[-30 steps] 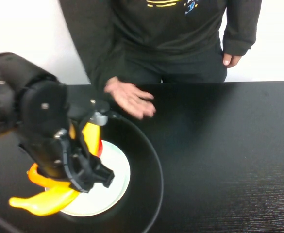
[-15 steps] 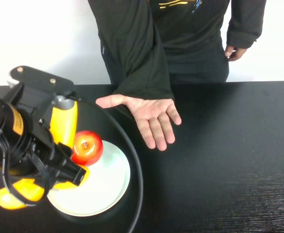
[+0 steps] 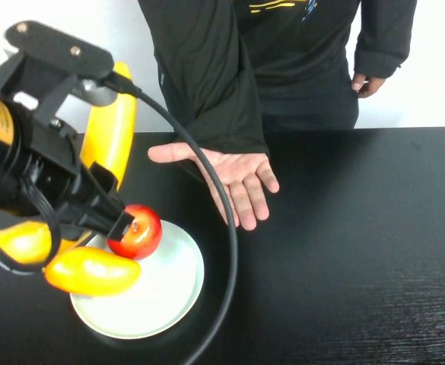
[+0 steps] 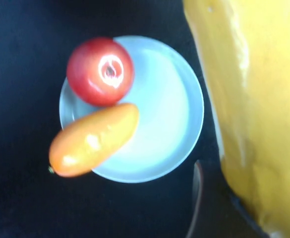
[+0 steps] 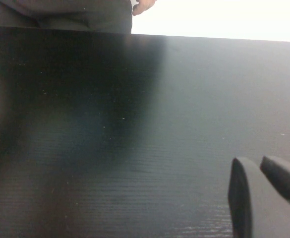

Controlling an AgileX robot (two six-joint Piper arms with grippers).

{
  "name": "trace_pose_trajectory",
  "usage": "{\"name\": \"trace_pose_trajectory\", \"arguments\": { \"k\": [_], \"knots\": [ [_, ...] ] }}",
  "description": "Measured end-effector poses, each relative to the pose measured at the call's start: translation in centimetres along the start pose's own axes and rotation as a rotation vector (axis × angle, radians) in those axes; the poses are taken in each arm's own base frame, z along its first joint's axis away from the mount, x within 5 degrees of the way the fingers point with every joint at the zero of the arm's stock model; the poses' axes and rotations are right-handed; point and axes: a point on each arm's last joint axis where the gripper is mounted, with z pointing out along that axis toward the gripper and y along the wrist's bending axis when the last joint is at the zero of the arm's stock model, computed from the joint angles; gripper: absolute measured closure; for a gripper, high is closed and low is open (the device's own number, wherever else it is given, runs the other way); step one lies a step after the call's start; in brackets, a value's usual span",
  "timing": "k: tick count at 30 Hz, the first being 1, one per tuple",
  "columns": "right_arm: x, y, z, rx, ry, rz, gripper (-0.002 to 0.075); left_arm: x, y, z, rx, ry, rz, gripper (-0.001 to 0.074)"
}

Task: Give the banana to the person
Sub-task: Hand the grabbed banana to the person

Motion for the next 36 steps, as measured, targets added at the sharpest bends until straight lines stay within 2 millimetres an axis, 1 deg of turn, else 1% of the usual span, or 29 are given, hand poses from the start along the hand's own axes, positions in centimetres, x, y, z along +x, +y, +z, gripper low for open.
{"name": "trace_pose_trajectory", "arguments": {
  "k": [2, 5, 9, 12, 17, 23, 26, 30, 36],
  "knots": [
    [0.0, 0.0, 0.0, 0.000, 0.000, 0.000, 0.0733, -0.4, 0.0, -0.3, -0.001, -0.016, 0.041, 0.0458],
    [0.0, 0.0, 0.0, 0.000, 0.000, 0.000, 0.0733, -1.5, 0.1, -0.1, -0.002, -0.023, 0.084, 0.0458],
    [0.0, 0.0, 0.0, 0.000, 0.000, 0.000, 0.0733, -3.7, 0.0, 1.3, 0.003, -0.006, 0.158, 0.0458],
    [0.0, 0.0, 0.0, 0.000, 0.000, 0.000, 0.0733, -5.4, -0.2, 3.3, 0.023, 0.024, 0.208, 0.0458],
    [0.0, 0.0, 0.0, 0.000, 0.000, 0.000, 0.0733, -8.4, -0.7, 7.1, 0.074, 0.069, 0.289, 0.0458],
    [0.0, 0.0, 0.0, 0.000, 0.000, 0.000, 0.0733, -11.1, -1.0, 10.2, 0.091, 0.077, 0.376, 0.0458],
    [0.0, 0.0, 0.0, 0.000, 0.000, 0.000, 0.0733, -12.0, -1.1, 11.5, 0.104, 0.078, 0.429, 0.0458],
    [0.0, 0.0, 0.0, 0.000, 0.000, 0.000, 0.0733, -13.1, -1.4, 12.8, 0.122, 0.070, 0.458, 0.0459],
    [0.0, 0.0, 0.0, 0.000, 0.000, 0.000, 0.0733, -13.5, -1.5, 15.1, 0.135, 0.104, 0.495, 0.0459]
  ]
}}
